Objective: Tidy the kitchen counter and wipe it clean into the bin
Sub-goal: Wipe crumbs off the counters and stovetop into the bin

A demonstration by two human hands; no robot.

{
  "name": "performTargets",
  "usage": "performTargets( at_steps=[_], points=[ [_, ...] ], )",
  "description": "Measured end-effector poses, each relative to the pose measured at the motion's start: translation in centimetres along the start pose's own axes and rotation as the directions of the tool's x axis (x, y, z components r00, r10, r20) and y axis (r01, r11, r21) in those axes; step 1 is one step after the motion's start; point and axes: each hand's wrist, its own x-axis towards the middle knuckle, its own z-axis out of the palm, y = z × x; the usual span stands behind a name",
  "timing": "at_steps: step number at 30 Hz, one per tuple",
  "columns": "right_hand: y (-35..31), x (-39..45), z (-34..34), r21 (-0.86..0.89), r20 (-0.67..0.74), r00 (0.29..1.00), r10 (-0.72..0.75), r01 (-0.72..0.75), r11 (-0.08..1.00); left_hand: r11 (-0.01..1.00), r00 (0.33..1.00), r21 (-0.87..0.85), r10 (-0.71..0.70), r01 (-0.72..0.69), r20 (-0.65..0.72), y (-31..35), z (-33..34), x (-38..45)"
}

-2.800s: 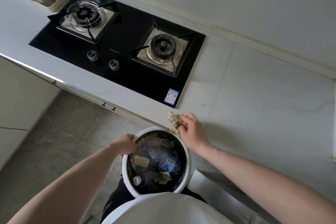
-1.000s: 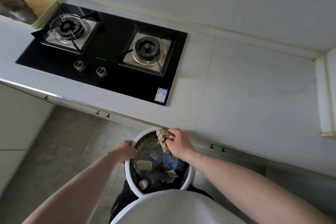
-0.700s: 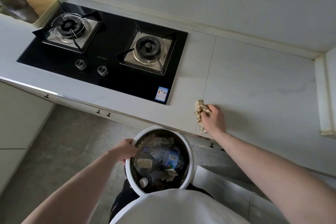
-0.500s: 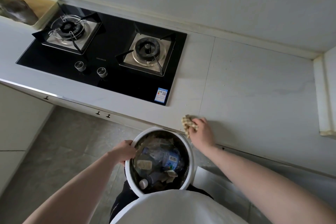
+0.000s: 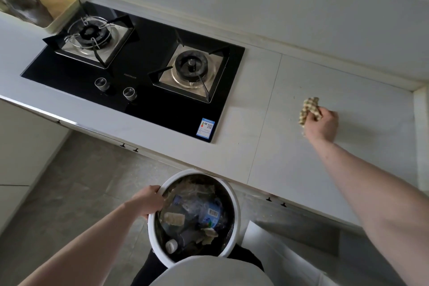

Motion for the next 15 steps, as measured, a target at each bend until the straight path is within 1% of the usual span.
performTargets(
  at_steps=[3,7,10,12,15],
  points=[
    [1.7,4.0,0.2,-0.080,0.005,1.000,0.031,-0.031,0.996,1.000,1.000,0.022,-0.001,0.001,-0.018,0.0,0.1,0.7],
    [1.9,6.3,2.0,-0.227,0.101,0.993,0.068,-0.043,0.973,0.996,0.999,0.088,-0.003,0.005,-0.032,-0.1,0.1,1.7],
    [1.4,6.8,3.6,-0.237,0.131,0.990,0.051,-0.018,0.971,0.994,0.999,0.106,0.000,0.004,-0.044,-0.5,0.0,2.6],
    [0.4,7.9,4.3,-0.223,0.136,0.989,0.060,-0.029,0.974,0.993,0.999,0.116,-0.011,0.017,-0.053,-0.8,-0.1,3.0],
    [-1.7,10.2,5.0,-0.268,0.181,0.981,0.075,-0.024,0.963,0.991,0.997,0.125,-0.040,0.048,-0.063,-1.6,-0.4,3.6]
  ],
)
